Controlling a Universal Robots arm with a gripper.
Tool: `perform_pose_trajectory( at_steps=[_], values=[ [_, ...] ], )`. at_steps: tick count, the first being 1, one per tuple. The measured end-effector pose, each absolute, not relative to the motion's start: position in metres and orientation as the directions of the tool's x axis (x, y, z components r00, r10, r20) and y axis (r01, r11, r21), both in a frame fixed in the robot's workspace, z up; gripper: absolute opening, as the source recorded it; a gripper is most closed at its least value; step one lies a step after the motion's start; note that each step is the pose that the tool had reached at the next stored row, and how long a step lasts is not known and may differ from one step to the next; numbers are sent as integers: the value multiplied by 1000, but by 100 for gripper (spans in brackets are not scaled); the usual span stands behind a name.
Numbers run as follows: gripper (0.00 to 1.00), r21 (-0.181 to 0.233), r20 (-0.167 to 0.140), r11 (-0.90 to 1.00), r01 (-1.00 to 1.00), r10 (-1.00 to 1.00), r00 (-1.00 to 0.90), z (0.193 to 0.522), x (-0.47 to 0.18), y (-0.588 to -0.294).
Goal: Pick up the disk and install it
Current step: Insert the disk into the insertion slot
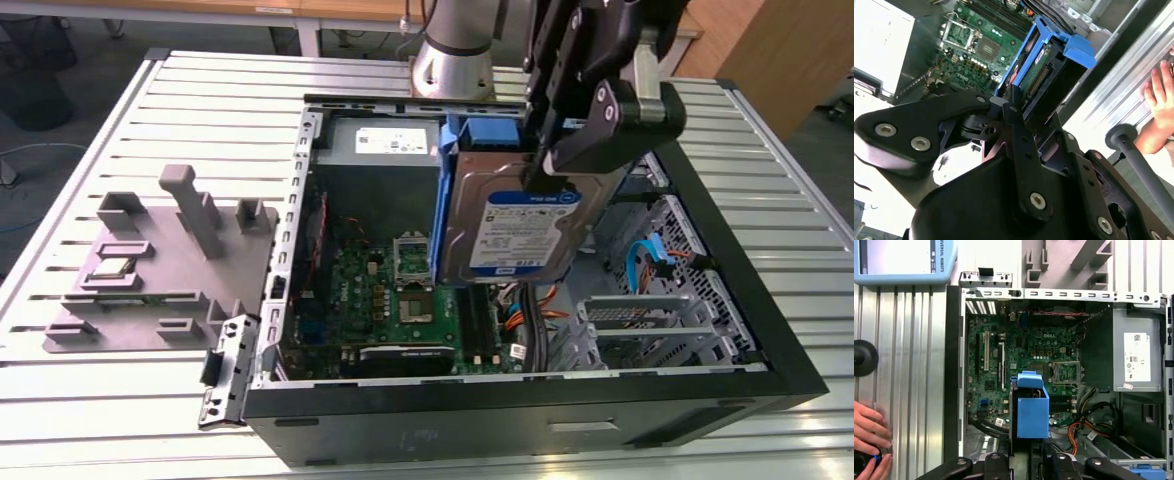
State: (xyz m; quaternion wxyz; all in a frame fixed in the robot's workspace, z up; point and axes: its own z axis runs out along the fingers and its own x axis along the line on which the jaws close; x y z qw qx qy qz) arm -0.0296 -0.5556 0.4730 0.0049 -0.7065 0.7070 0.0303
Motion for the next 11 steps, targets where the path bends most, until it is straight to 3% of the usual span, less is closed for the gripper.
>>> perform_pose_trajectory(
  at_steps=[11],
  values=[
    [35, 36, -48, 1, -999, -999, -3, 473, -19, -565]
  ],
)
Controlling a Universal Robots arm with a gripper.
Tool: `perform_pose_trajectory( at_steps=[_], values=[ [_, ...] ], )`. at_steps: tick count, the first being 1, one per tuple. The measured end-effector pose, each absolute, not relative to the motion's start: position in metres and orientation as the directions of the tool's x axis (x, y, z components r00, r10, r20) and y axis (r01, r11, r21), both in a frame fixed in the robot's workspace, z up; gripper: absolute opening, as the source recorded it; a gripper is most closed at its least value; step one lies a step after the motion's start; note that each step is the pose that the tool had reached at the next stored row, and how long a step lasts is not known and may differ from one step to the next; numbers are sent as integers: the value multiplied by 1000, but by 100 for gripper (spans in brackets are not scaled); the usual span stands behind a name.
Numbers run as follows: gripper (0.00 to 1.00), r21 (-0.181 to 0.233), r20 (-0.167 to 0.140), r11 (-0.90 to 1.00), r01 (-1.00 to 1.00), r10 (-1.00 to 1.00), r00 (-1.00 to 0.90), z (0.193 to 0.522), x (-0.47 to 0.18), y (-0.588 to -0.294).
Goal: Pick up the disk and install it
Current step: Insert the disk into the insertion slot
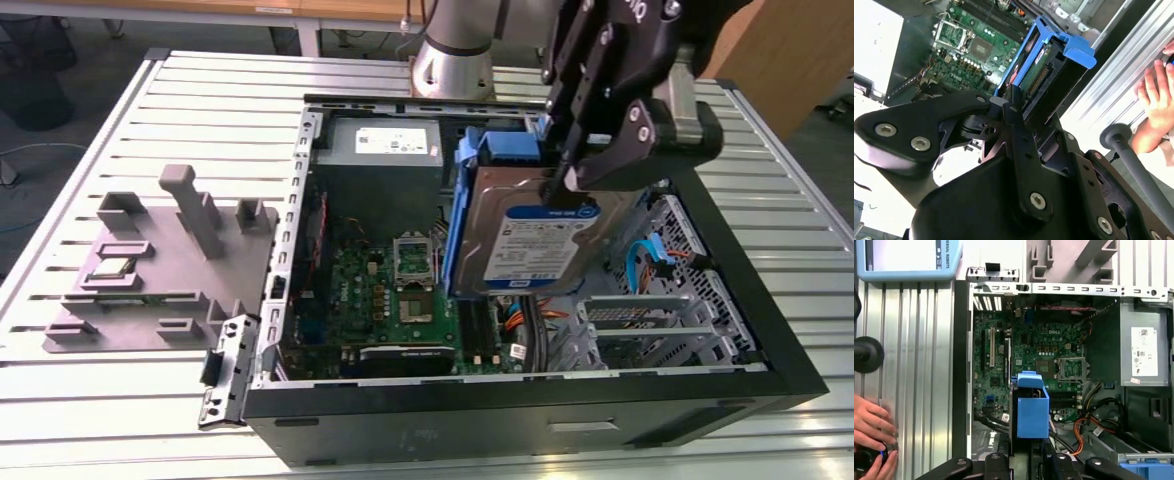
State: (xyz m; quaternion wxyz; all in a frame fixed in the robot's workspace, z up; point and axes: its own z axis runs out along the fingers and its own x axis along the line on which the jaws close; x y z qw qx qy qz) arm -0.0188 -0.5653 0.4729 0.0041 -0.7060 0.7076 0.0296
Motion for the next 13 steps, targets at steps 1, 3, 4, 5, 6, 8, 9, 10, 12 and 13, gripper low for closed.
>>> perform_pose_trajectory(
  at_steps=[1, 3, 4, 5, 6, 8, 9, 10, 12, 13],
  values=[
    [35, 36, -47, 1, -999, -999, -3, 473, -15, -565],
    [35, 37, -47, 1, -999, -999, -3, 473, -8, -565],
    [35, 37, -47, 1, -999, -999, -3, 473, -4, -565],
    [35, 37, -47, 1, -999, -999, -3, 473, -1, -565],
    [35, 38, -47, 2, -999, -999, -3, 473, 4, -565],
    [35, 38, -47, 1, -999, -999, -3, 472, 12, -565],
    [35, 39, -47, 1, -999, -999, -3, 472, 17, -565],
    [35, 39, -47, 1, -999, -999, -3, 472, 21, -565],
    [35, 40, -47, 1, -999, -999, -3, 472, 30, -565],
    [35, 40, -47, 1, -999, -999, -3, 472, 35, -565]
  ],
)
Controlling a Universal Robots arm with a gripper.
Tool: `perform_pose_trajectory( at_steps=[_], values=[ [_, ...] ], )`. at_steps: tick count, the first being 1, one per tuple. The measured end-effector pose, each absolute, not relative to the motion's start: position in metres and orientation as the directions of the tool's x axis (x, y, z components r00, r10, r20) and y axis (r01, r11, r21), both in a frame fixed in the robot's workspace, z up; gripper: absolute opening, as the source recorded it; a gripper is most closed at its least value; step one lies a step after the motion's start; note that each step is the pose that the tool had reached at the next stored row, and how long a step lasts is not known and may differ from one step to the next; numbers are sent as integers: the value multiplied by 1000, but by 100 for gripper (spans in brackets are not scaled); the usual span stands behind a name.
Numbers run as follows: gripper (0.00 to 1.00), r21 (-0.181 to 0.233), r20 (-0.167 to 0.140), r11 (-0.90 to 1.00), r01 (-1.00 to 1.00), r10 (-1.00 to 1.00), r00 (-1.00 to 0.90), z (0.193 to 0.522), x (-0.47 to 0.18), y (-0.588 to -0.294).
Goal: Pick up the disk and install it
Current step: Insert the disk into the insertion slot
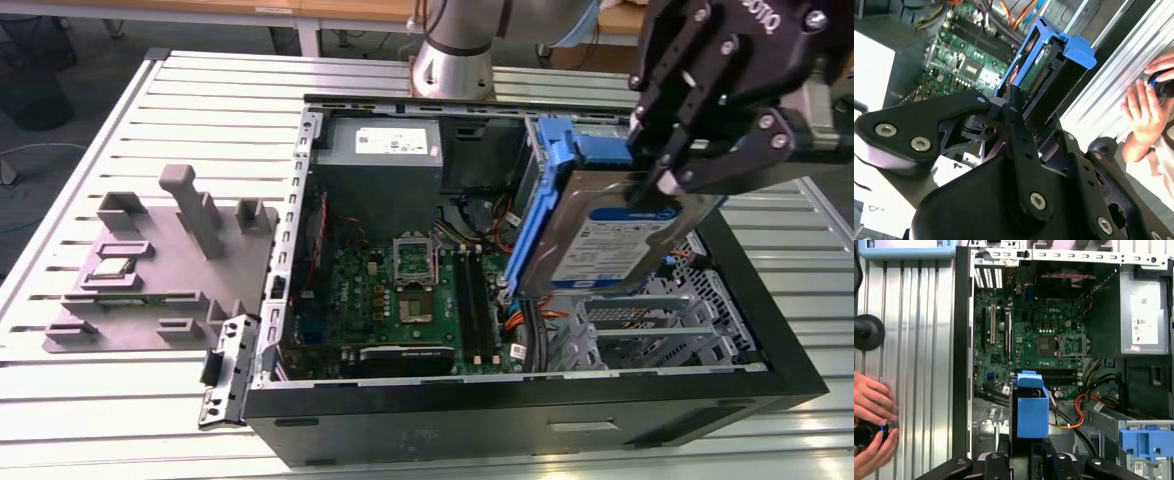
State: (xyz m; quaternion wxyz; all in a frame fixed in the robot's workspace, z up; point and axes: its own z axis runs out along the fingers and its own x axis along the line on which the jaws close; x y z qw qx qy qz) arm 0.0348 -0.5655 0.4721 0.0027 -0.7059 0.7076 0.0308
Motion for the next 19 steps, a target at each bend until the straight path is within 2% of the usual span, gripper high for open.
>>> perform_pose_trajectory(
  at_steps=[19],
  values=[
    [35, 42, -47, 1, -999, -999, -3, 469, 87, -578]
  ],
)
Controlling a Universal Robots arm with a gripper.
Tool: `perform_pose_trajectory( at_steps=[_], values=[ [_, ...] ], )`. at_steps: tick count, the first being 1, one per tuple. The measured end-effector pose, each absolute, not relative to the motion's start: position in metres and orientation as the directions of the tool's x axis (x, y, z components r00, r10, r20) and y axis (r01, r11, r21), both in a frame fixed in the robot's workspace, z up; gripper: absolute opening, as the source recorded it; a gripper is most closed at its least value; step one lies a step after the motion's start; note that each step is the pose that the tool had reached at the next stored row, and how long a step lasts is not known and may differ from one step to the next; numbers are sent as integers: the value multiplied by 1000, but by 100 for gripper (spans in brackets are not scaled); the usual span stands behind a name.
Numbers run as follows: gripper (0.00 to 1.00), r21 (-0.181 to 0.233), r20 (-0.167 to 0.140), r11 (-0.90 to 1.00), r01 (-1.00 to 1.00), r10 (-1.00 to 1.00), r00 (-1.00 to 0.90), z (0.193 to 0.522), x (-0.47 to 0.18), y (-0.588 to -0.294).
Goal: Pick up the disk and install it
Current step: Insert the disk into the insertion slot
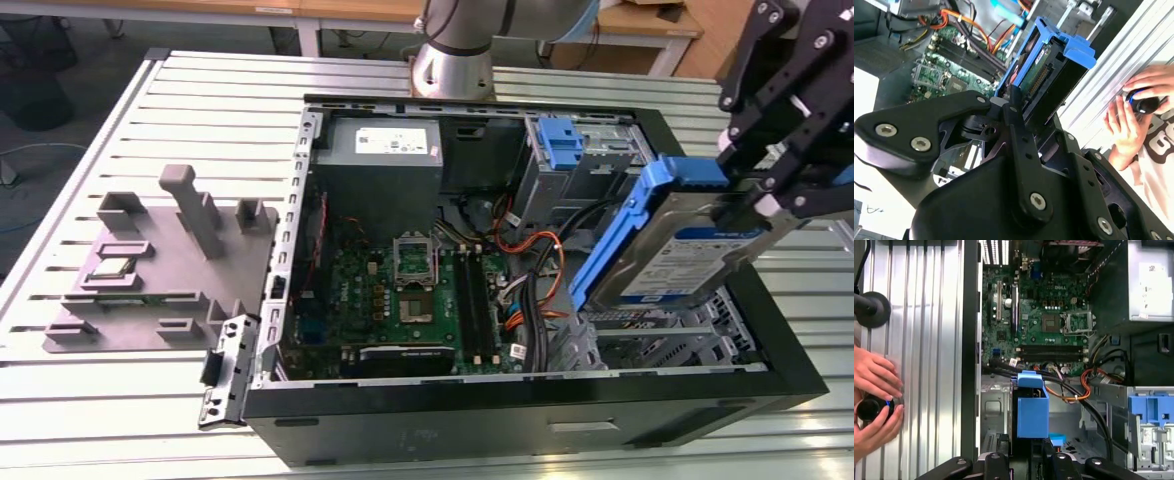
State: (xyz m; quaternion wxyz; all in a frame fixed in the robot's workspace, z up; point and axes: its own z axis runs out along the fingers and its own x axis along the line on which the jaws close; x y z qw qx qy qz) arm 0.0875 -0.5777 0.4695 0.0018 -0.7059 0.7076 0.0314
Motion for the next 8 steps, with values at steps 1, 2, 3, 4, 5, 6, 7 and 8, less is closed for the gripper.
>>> perform_pose_trajectory(
  at_steps=[1, 2, 3, 4, 5, 6, 7, 8],
  values=[
    [35, 42, -47, 1, -999, -999, -3, 469, 91, -578],
    [35, 42, -47, 1, -999, -999, -3, 469, 94, -578],
    [35, 42, -47, 1, -999, -999, -3, 469, 97, -578],
    [35, 42, -47, 1, -999, -999, -3, 468, 100, -578],
    [35, 42, -47, 1, -999, -999, -3, 468, 103, -578],
    [35, 42, -47, 1, -999, -999, -3, 467, 106, -578],
    [35, 42, -47, 1, -999, -999, -3, 466, 108, -578],
    [35, 42, -47, 1, -999, -999, -3, 465, 109, -578]
  ],
)
